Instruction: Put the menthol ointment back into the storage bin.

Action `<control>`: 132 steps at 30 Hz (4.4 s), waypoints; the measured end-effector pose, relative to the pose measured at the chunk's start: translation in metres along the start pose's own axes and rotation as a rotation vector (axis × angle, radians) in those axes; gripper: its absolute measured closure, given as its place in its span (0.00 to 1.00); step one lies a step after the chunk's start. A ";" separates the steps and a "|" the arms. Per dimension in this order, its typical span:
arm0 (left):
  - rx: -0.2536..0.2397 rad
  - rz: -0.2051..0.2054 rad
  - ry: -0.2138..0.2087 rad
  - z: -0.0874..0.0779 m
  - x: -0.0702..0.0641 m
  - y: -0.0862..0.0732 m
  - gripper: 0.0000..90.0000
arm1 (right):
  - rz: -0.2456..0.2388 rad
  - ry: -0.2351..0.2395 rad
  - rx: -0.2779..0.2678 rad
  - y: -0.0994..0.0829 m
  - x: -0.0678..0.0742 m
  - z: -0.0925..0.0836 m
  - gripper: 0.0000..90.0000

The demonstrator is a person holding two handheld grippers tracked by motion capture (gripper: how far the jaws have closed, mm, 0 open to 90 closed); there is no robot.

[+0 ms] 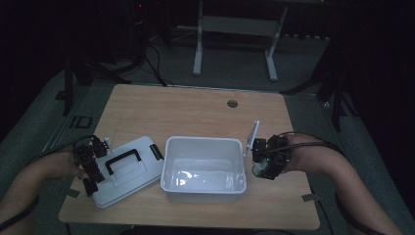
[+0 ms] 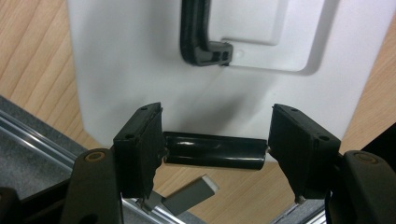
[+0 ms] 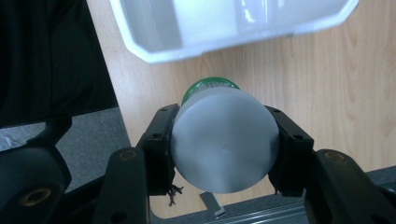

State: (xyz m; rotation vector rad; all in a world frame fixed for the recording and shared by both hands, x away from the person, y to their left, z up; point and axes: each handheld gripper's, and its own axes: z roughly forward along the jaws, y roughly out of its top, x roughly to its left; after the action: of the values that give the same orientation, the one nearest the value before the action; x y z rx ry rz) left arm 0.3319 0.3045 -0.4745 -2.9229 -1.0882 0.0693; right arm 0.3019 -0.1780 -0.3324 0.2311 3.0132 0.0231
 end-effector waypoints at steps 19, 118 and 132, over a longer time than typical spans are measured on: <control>0.008 0.015 -0.015 0.005 -0.002 -0.001 0.39 | -0.112 0.007 -0.039 0.050 0.018 0.009 0.56; 0.020 0.011 -0.028 0.017 -0.004 0.001 0.39 | -0.087 0.111 0.074 0.110 0.001 0.125 0.51; 0.017 0.010 -0.022 0.014 -0.005 0.001 0.39 | -0.091 0.081 0.036 0.092 -0.007 0.085 0.53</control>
State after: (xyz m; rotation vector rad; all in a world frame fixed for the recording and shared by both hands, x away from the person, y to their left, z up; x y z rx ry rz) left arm 0.3279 0.3007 -0.4884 -2.9195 -1.0704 0.1112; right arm 0.3332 -0.0878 -0.4142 0.0986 3.1036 -0.0312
